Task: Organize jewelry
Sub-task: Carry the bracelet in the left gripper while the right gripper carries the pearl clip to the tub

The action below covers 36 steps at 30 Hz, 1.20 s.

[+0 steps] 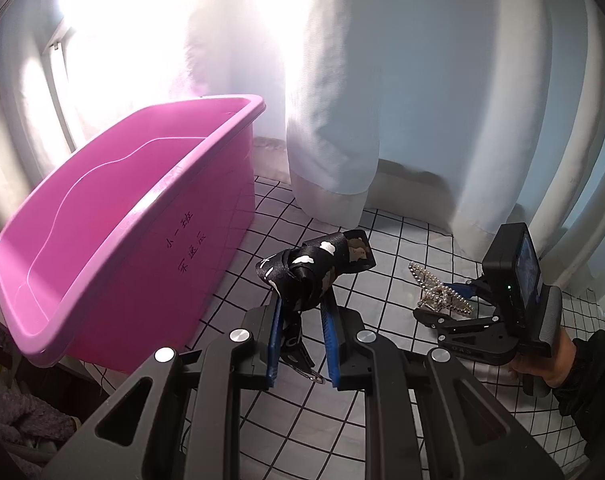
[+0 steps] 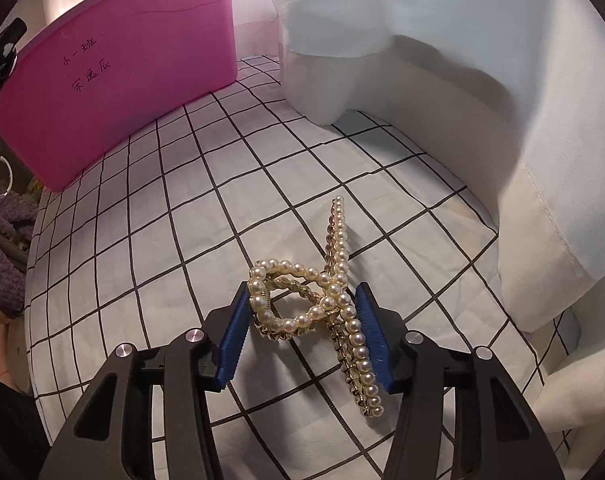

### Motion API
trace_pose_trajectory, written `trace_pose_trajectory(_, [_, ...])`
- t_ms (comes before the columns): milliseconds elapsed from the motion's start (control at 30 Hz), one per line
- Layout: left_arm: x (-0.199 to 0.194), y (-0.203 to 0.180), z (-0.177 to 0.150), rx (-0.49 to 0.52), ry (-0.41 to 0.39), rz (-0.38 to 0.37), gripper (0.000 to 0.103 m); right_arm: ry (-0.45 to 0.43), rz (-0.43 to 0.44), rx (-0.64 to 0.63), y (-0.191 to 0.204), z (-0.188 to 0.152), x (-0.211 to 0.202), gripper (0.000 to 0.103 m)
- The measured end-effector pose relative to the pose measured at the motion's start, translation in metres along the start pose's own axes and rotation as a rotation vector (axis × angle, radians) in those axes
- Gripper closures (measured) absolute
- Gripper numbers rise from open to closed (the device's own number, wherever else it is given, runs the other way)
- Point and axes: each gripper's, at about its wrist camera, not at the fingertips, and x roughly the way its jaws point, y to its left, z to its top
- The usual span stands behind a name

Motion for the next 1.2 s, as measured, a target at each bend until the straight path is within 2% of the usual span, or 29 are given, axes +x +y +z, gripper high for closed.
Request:
trace_pose_trajectory(67, [-0.003, -0.002, -0.001, -0.003, -0.003, 0.002, 0.085, -0.015, 0.029, 0.051, -0.005, -0.002, -0.005, 0.063])
trace_pose_trajectory(233, [-0.008, -0.009, -0.001, 0.001, -0.003, 0.006, 0.085, -0.035, 0.073, 0.152, -0.015, -0.008, -0.009, 0.063])
trace_pose_trajectory(400, [-0.016, -0.011, 0.003, 0.010, -0.015, 0.005, 0.085, -0.092, 0.121, 0.257, -0.022, -0.009, -0.026, 0.063])
trace_pose_trajectory(700, [-0.043, 0.011, 0.033, -0.018, -0.094, -0.021, 0.085, -0.284, 0.160, 0.325, -0.003, 0.035, -0.106, 0.063])
trace_pose_trajectory(933, [-0.077, 0.067, 0.070, -0.033, -0.208, -0.035, 0.085, -0.396, 0.192, 0.315, 0.044, 0.096, -0.157, 0.063])
trace_pose_trajectory(1067, [-0.085, 0.118, 0.085, -0.066, -0.236, 0.019, 0.085, -0.444, 0.219, 0.285, 0.078, 0.139, -0.172, 0.063])
trace_pose_trajectory(1200, [-0.076, 0.173, 0.091, -0.116, -0.204, 0.086, 0.085, -0.448, 0.241, 0.249, 0.115, 0.184, -0.164, 0.063])
